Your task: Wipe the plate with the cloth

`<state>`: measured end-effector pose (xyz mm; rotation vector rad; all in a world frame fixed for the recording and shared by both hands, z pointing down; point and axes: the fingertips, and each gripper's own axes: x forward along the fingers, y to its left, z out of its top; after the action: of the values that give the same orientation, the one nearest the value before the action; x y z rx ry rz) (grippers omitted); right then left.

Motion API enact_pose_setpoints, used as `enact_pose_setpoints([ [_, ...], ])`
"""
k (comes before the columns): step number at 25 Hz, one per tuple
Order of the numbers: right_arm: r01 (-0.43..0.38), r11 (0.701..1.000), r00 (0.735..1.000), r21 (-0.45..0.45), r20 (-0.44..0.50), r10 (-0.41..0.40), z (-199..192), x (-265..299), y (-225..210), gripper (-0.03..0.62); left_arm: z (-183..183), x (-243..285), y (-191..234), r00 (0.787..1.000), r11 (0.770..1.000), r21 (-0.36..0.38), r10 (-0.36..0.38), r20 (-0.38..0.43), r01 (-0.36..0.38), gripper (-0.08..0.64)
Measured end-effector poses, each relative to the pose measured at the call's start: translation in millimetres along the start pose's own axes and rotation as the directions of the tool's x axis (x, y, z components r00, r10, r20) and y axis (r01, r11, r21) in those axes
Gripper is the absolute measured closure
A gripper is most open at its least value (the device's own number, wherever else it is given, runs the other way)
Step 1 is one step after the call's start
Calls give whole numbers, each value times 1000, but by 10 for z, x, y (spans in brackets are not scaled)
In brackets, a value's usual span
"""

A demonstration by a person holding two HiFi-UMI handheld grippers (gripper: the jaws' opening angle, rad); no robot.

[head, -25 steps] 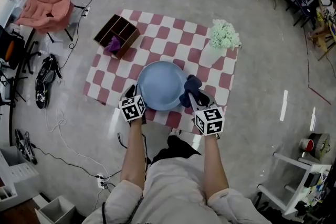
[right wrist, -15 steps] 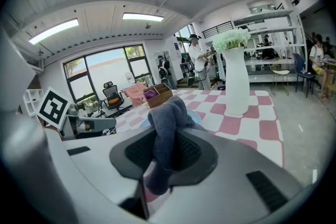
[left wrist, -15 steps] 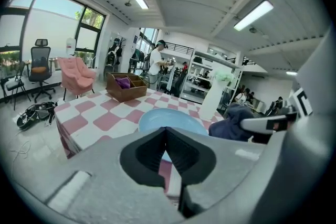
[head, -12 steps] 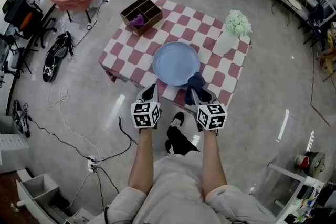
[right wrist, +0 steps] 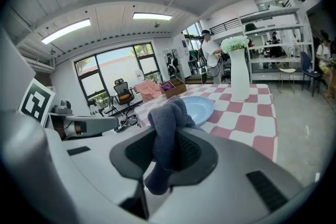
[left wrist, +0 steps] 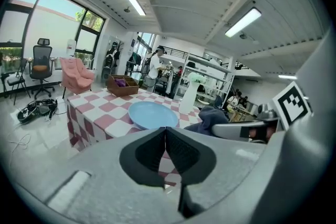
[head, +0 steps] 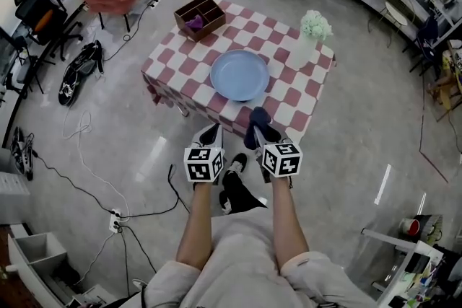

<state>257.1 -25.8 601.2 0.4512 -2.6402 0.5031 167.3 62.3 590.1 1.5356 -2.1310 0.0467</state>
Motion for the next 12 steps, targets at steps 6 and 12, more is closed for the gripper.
enact_pose_setpoints([
  [6,14,1000,1000,-17,-23,-14,-203,-178,31,511,-90,-114,-144,1000,1000,23,-8,-7,8,549],
  [12,14,999,1000,-48,-26,-16,-202,-250,89,512,-145,-142,-281,999,997,65,-35,-28,37,549],
])
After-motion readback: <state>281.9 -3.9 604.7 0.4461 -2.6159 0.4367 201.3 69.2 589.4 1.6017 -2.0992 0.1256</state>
